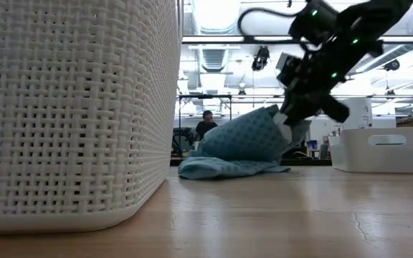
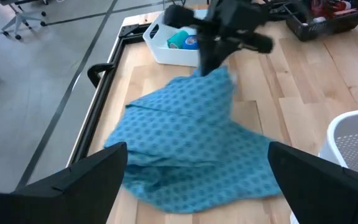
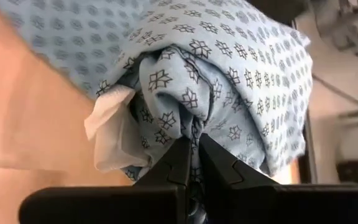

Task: Pick & Place Medicine items
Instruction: Put the blue patient gown into the big white bin

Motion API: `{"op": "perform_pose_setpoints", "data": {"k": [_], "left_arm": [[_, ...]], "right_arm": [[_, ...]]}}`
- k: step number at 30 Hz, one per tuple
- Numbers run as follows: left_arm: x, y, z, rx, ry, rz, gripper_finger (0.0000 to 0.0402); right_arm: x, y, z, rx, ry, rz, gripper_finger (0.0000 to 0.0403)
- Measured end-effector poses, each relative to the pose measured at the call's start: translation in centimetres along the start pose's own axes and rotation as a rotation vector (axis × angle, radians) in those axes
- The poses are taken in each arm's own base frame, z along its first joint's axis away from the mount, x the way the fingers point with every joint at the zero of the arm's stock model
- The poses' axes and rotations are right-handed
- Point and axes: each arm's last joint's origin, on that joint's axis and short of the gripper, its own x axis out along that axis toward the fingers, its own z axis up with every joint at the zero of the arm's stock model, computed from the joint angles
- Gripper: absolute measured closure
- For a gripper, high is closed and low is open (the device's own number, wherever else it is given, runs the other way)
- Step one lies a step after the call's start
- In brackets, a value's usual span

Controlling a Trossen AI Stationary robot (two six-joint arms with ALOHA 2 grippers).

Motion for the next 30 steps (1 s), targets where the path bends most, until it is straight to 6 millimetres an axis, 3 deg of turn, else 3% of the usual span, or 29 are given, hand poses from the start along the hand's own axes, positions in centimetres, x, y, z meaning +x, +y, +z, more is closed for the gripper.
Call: {"op": "perform_pose_setpoints", "data": {"k": [6, 12, 22, 30], "left_arm": [[0.0, 0.0, 0.0, 0.0, 0.0, 0.0, 0.0009], [0.0, 0.0, 0.0, 0.0, 0.0, 0.0, 0.0009], [0.0, 0.0, 0.0, 0.0, 0.0, 0.0, 0.0009], [0.0, 0.0, 0.0, 0.0, 0.0, 0.0, 0.0009]], "right_arm": [[-1.8, 3.5, 1.5, -0.052, -0.09, 0.062, 0.039], [-2.0, 5.8, 1.9, -0.088, -0.049, -0.024, 0.039], [0.2, 7.3, 1.1, -0.114, 0.044, -0.01, 0.039], [0.2, 7.3, 1.1, -0.114, 0.046, -0.011, 0.039]]}}
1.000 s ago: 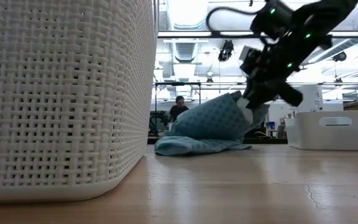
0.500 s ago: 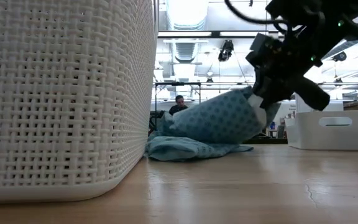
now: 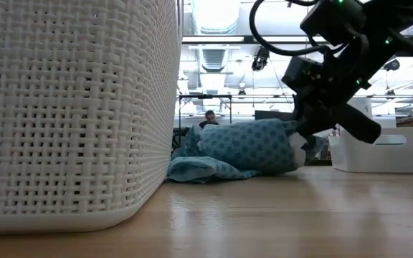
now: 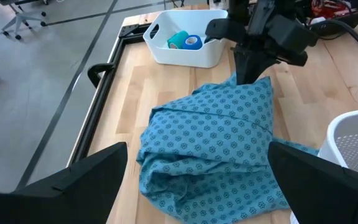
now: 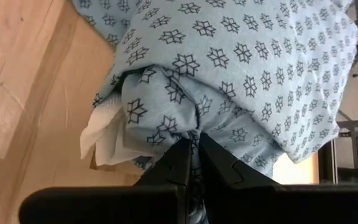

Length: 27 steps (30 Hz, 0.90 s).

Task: Pick & Place Medicine items
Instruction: Put the blue patient gown into the big white bin

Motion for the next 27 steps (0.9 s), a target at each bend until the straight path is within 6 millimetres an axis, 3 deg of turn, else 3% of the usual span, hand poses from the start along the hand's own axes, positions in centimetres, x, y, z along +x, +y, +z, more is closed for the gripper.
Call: {"op": "perform_pose_setpoints", "data": {"k": [6, 21, 27], "left_arm": [[0.0, 0.0, 0.0, 0.0, 0.0, 0.0, 0.0009], [0.0, 0.0, 0.0, 0.0, 0.0, 0.0, 0.0009], [0.0, 0.0, 0.0, 0.0, 0.0, 0.0, 0.0009]], "right_arm": [[-0.6, -0.5, 0.4, 0.119, -0.043, -0.014, 0.037], [-3.8, -2.4, 0.7, 0.299, -0.16, -0.032, 0.0208], [-5.2, -4.1, 1.2, 0.607, -0.277, -0.037, 0.0177]]}}
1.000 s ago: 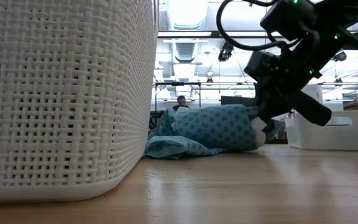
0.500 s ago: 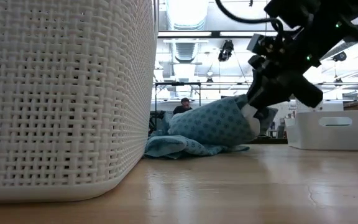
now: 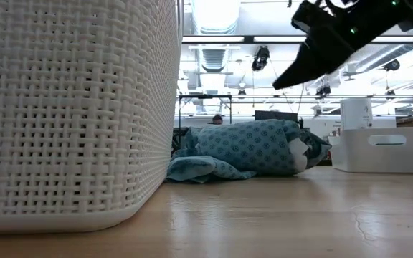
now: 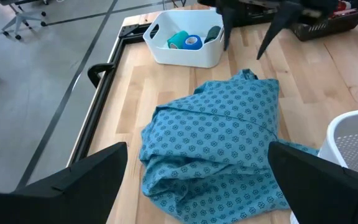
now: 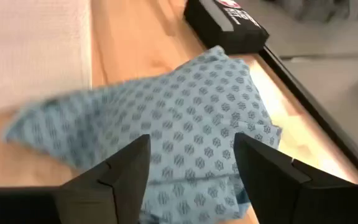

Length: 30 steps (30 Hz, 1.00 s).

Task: Pick & Place Medicine items
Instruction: Put the blue patient gown into the big white bin

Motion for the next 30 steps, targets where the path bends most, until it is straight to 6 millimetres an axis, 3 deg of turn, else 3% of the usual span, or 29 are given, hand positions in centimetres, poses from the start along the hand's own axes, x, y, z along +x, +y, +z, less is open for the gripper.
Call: {"op": "perform_pose_setpoints", "data": {"k": [8, 17, 24, 30], "left_arm": [[0.0, 0.0, 0.0, 0.0, 0.0, 0.0, 0.0009], [0.0, 0.0, 0.0, 0.0, 0.0, 0.0, 0.0009], [0.0, 0.0, 0.0, 0.0, 0.0, 0.0, 0.0009], [0.0, 0.0, 0.0, 0.0, 0.0, 0.0, 0.0009]], "right_arm": [[1.1, -2.8, 1.1, 0.269, 0.013, 0.058, 0.0127], [4.9, -7.1, 1.1, 0.5, 0.14, 0.168, 0.0052], [7.1, -9.5, 1.6, 0.546, 0.267, 0.204, 0.0033], [8.4, -10.2, 2.1, 0.515, 0.348, 0.209, 0.0032]]}}
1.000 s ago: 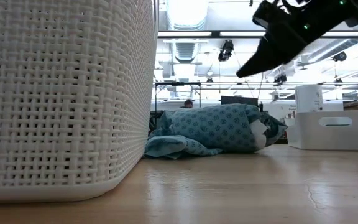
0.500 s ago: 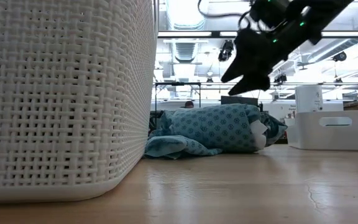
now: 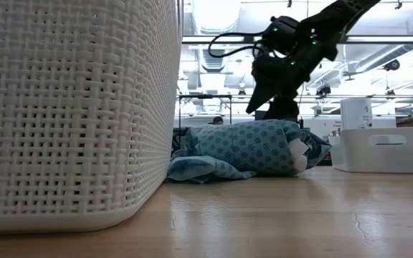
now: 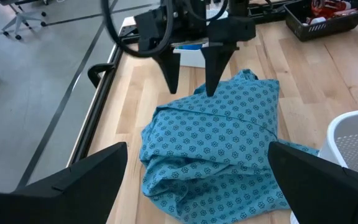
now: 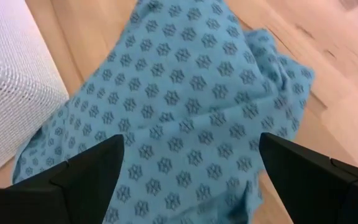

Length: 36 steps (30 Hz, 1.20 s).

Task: Pick & Place Medicine items
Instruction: Put the blue patient gown into the big white bin

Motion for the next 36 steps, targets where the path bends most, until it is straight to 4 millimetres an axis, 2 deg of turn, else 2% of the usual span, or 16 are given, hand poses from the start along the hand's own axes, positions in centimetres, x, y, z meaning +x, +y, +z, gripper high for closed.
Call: {"op": "perform_pose_setpoints", "data": {"k": [4, 11, 21, 36], "left_arm": [[0.0, 0.0, 0.0, 0.0, 0.0, 0.0, 0.0009], [0.0, 0.0, 0.0, 0.0, 0.0, 0.0, 0.0009], [0.0, 0.0, 0.0, 0.0, 0.0, 0.0, 0.0009], [0.0, 0.0, 0.0, 0.0, 0.0, 0.0, 0.0009]], "right_arm": [[0.5, 0.1, 0.6, -0.023, 0.006, -0.003, 0.0032], [0.8, -0.7, 1.2, -0.02, 0.041, -0.025, 0.0032], [0.6, -2.9, 1.6, -0.043, 0.071, 0.035, 0.0032], [5.6, -4.5, -0.3, 0.023, 0.224, 0.127, 0.0032]]}}
